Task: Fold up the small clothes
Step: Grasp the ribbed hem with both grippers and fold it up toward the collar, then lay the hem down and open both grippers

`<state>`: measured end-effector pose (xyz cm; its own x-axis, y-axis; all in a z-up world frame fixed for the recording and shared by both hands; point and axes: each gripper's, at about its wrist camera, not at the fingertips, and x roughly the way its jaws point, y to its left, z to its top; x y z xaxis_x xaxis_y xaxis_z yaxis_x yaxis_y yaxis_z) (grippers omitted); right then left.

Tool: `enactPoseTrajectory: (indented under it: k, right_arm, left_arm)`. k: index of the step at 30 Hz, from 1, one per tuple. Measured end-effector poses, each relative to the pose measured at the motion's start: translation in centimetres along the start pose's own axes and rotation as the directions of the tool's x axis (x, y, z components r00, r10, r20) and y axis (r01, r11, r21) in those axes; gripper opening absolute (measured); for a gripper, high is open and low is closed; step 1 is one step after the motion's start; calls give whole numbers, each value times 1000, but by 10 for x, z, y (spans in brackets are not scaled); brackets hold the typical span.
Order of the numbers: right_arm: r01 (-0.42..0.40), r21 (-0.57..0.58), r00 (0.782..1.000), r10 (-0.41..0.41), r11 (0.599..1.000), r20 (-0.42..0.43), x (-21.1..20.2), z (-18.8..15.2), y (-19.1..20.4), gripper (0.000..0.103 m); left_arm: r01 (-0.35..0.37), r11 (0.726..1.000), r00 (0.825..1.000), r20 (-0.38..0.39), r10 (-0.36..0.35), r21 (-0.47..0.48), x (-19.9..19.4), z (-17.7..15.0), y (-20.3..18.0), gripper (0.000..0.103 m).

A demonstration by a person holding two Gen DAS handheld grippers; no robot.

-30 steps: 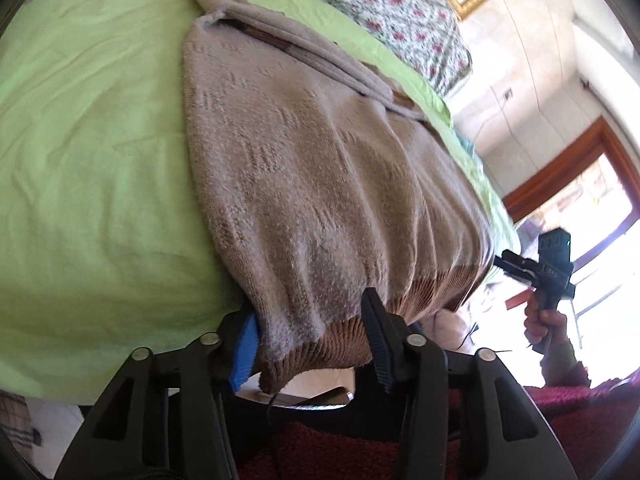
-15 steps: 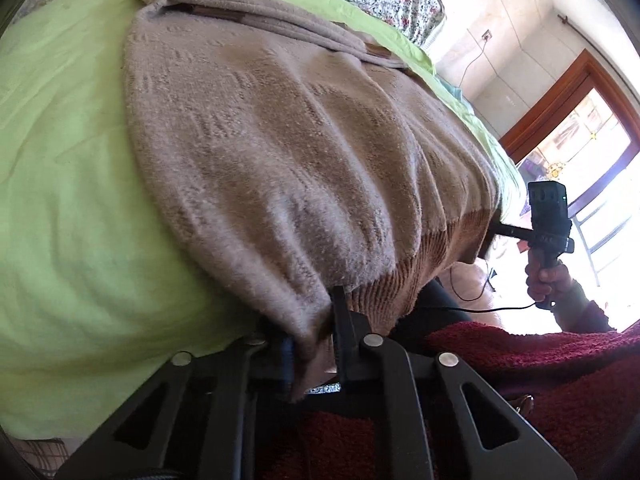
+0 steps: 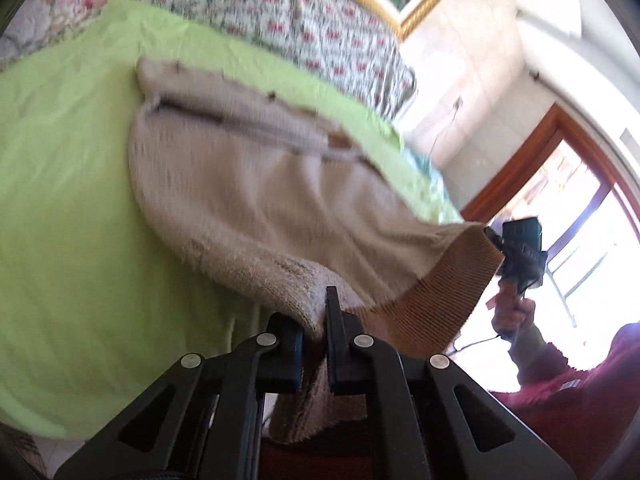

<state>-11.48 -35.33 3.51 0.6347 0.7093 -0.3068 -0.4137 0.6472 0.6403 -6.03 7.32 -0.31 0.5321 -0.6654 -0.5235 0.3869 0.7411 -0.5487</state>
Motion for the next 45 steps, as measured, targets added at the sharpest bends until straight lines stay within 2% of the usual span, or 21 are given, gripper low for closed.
enactPoseTrajectory:
  k: [6,10,15,20,24,28,34,36,40,42,44,45]
  right_arm:
    - [-64,1,986,63,998,156,16,43,-2,8]
    - [-70,25,970,62,997,236,32,78,-18,8]
    - [-31,54,965,16,998,261,68,133,-41,8]
    - [80,75,964,-96,994,249,111,185,-60,8]
    - [146,111,956,-169,983,240,142,217,-87,8]
    - [234,135,945,-258,963,199,172,243,-118,8]
    - [404,164,902,-422,900,96,215,264,-165,8]
    - [454,154,881,-468,878,67,226,265,-176,8]
    - [531,155,844,-535,833,-18,244,258,-198,9]
    - [526,175,848,-529,832,-31,242,256,-204,10]
    - [504,185,860,-510,843,-18,236,256,-201,14]
    - [503,184,860,-510,844,-10,230,257,-196,19]
  left_arm:
    - [24,999,990,141,-28,30,-14,50,-4,6]
    - [19,1000,973,229,-17,-5,-8,92,16,6]
    - [-10,998,957,290,29,-65,12,145,52,6]
    - [-23,990,952,298,64,-136,44,199,91,6]
    - [-46,983,957,276,95,-178,72,233,117,6]
    - [-103,974,965,219,147,-201,106,256,140,6]
    - [-174,940,966,134,221,-293,156,274,190,6]
    - [-216,927,961,103,258,-306,171,277,204,7]
    - [-253,916,958,50,281,-310,188,274,217,11]
    - [-237,921,964,42,262,-308,186,271,216,14]
    - [-218,928,969,42,242,-300,176,266,210,22]
    - [-210,932,971,44,233,-296,169,262,204,31]
